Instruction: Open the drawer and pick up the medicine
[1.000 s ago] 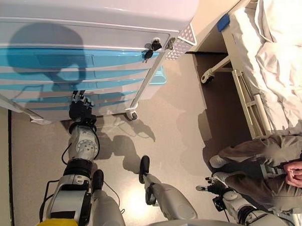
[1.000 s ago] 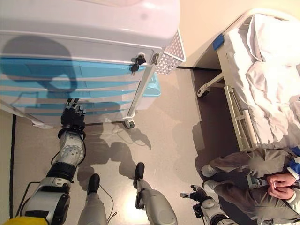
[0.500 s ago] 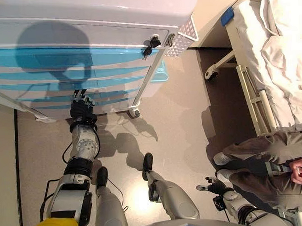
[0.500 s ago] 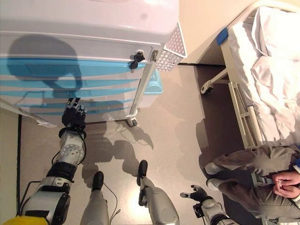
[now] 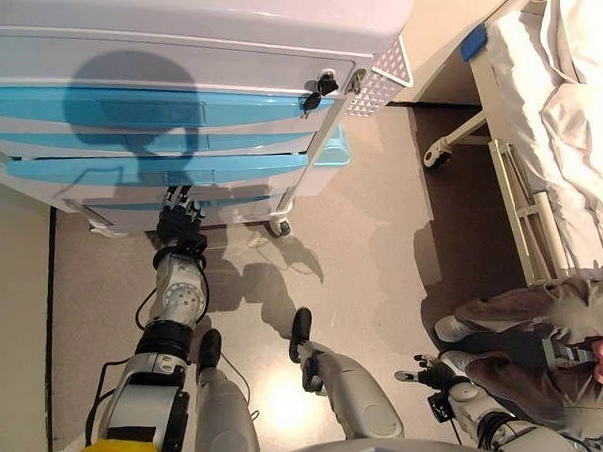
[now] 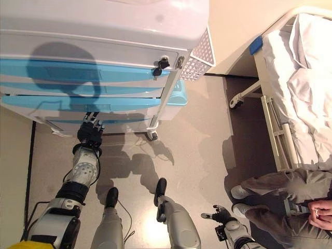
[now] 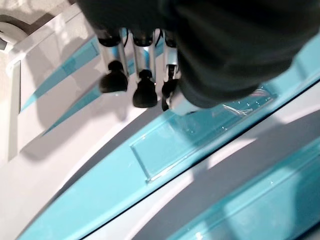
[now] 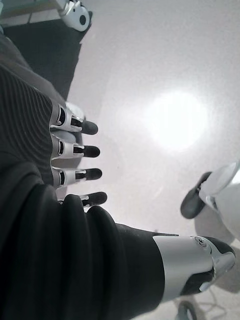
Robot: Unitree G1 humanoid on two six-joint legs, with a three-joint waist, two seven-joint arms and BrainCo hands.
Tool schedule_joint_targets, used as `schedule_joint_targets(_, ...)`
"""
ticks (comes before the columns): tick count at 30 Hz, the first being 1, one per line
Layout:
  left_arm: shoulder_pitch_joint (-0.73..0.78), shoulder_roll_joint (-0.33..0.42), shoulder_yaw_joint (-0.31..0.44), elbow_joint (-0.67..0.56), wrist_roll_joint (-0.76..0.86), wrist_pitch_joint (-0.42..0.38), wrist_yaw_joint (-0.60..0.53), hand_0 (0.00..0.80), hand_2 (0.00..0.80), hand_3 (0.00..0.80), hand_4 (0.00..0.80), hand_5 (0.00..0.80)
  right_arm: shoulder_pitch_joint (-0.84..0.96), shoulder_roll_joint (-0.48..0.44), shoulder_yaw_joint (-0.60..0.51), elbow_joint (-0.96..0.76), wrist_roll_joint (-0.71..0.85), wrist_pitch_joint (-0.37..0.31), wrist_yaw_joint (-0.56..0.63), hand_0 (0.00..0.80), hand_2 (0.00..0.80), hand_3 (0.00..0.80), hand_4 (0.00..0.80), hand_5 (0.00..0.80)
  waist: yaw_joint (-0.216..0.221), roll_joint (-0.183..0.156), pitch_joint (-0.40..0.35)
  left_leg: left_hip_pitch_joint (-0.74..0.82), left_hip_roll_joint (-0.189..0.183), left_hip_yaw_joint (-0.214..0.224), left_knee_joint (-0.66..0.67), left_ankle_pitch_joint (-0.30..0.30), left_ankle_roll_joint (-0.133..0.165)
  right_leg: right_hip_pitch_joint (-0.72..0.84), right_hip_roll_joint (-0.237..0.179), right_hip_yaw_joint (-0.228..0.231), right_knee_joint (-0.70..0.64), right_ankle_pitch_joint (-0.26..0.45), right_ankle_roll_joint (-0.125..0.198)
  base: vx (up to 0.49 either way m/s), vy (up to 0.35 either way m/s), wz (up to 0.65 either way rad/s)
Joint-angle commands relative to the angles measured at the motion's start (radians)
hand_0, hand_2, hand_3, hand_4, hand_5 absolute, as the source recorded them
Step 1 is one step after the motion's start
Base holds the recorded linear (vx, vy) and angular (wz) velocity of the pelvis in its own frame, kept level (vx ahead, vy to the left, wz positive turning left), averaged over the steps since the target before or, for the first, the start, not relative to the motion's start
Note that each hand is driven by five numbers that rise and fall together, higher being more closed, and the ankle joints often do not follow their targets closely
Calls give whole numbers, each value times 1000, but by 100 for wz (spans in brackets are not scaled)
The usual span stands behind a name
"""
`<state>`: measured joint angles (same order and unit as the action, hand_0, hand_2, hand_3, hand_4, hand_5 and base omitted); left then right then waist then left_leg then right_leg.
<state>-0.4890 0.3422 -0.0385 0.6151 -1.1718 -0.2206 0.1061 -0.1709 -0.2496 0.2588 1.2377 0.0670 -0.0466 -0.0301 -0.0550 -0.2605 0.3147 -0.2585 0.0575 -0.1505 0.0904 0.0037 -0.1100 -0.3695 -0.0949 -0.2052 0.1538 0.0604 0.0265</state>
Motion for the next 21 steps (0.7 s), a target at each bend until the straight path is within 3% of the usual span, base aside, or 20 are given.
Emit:
schedule_joint_targets(1, -148, 24, -33, -370, 75, -90, -156, 800, 800, 800, 800, 800, 22, -55, 23, 18, -14, -7, -11, 0, 0, 0, 0, 0, 19, 7, -83, -127, -66, -53, 97, -9, 70, -22, -1, -6, 155, -93, 63, -32, -11, 6)
schedule_joint_targets(21, -12, -48, -61, -472, 92, -52, -175, 800, 800, 800, 800, 800, 14, -63, -8, 41, -17, -1, -22, 0, 0, 0, 0, 0, 66, 70, -54, -138, -82, -114, 111, 11, 63, -45, -33, -66, 273, -147, 51, -7, -13, 11)
